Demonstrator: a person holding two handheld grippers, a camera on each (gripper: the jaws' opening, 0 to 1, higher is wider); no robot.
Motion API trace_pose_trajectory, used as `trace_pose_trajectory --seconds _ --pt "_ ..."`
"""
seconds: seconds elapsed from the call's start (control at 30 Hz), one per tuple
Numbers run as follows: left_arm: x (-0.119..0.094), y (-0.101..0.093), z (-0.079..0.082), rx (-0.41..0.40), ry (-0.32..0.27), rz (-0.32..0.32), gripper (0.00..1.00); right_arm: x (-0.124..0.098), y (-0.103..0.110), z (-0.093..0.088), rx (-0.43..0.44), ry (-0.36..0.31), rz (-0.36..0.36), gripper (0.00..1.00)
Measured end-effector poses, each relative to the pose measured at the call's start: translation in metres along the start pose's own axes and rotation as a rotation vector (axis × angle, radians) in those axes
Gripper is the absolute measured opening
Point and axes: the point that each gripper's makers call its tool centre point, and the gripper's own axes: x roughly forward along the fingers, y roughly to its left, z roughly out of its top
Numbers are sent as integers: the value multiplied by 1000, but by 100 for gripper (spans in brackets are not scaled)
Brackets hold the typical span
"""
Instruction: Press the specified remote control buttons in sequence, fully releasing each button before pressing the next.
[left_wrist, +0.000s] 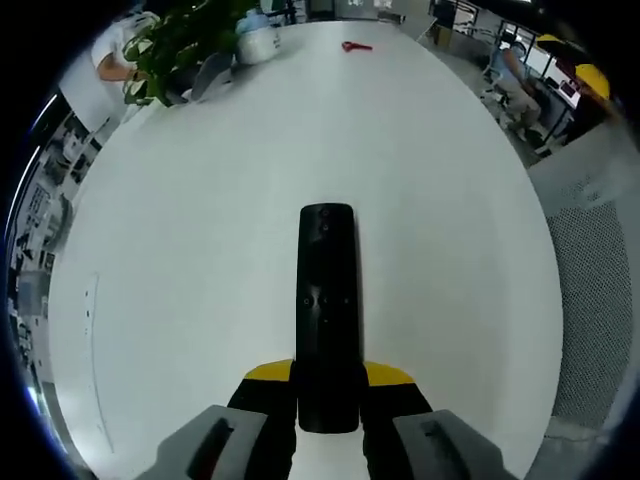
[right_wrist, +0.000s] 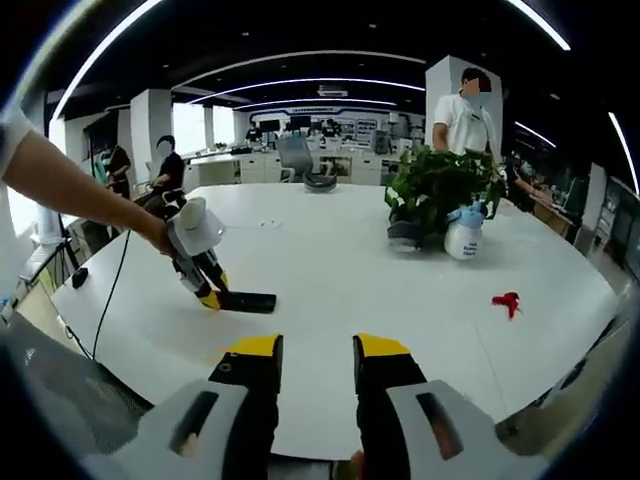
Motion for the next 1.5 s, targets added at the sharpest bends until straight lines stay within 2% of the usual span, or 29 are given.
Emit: trace_pose_trajectory --seconds 0.17,0.23,0.27,0.57,0.7,1.23,1.5 --pt "-1 -9 -2 1 3 0 23 -3 -1 2 -34 -14 -7 9" --pt "-2 -13 -3 5 6 -2 23 -5 0 3 -43 -17 -6 0" --pt "-2 -15 -3 6 9 -2 23 -8 -2 6 -65 -41 -13 0" --pt "-3 -28 -6 -14 -1 0 23 -7 -2 6 2 -47 -4 0" --pt "-3 -32 -7 -11 4 0 23 -5 7 0 89 -9 64 0" --pt "-6 -62 -12 -7 -10 -4 23 -5 5 0 101 -12 70 0" --pt "-7 -78 -13 0 -19 -5 23 -5 6 -1 134 -12 88 0"
